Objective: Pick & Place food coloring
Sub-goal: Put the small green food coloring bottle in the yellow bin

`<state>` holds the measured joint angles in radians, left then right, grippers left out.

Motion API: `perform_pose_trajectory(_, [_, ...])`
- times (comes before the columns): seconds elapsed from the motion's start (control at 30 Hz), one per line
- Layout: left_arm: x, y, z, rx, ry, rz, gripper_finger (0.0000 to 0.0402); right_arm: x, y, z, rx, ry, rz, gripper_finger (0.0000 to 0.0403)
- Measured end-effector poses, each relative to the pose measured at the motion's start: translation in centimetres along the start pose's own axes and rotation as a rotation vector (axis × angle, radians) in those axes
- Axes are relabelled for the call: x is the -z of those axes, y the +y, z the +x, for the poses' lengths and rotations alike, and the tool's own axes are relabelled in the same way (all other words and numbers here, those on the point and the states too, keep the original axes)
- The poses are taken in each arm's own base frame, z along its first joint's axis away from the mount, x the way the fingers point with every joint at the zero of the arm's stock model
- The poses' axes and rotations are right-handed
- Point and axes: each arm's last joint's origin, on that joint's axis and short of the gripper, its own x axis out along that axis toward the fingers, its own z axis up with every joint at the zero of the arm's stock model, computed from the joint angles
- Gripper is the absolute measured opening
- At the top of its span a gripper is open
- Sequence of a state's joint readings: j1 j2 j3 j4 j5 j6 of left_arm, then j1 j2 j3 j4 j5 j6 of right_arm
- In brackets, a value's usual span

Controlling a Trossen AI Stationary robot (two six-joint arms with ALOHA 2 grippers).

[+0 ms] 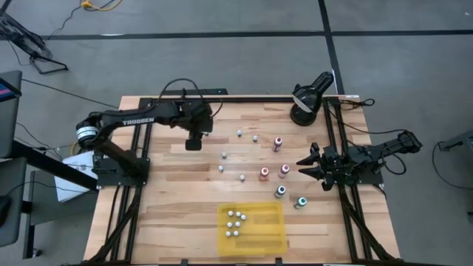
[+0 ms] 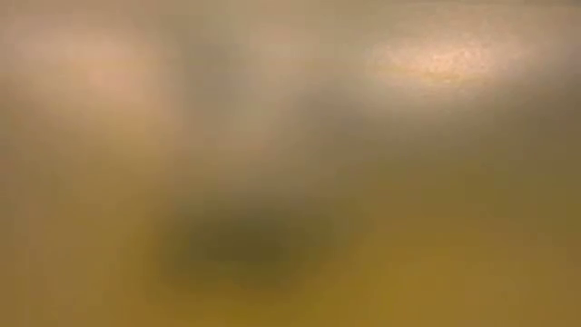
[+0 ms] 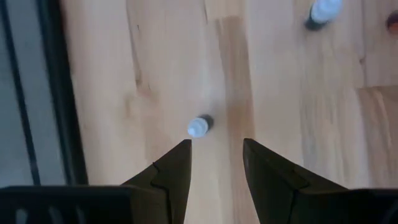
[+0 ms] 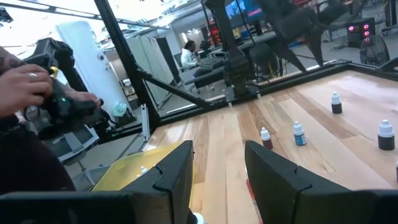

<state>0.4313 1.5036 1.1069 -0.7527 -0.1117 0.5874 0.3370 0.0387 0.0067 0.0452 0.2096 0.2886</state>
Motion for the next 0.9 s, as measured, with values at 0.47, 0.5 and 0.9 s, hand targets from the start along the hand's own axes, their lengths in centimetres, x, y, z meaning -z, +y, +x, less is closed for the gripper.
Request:
perform_pose_trajectory(0.47, [-0.3, 2.8, 4.4, 0.008, 0.119, -0.010, 0.0136, 0.0, 0.0, 0.0, 0.000, 0.000, 0.000, 0.0138])
perform_pose_trajectory(0.5, [-0.3, 3.0, 4.5, 0.011, 0.120, -0.013, 0.0136, 0.0, 0.0, 0.0, 0.000, 0.000, 0.000, 0.0138])
perform_pose_trajectory(0.9, [-0.7, 3.4, 5.6, 0.067, 0.141, -0.122, 0.0136, 0.0, 0.0, 0.0, 0.000, 0.000, 0.000, 0.0139])
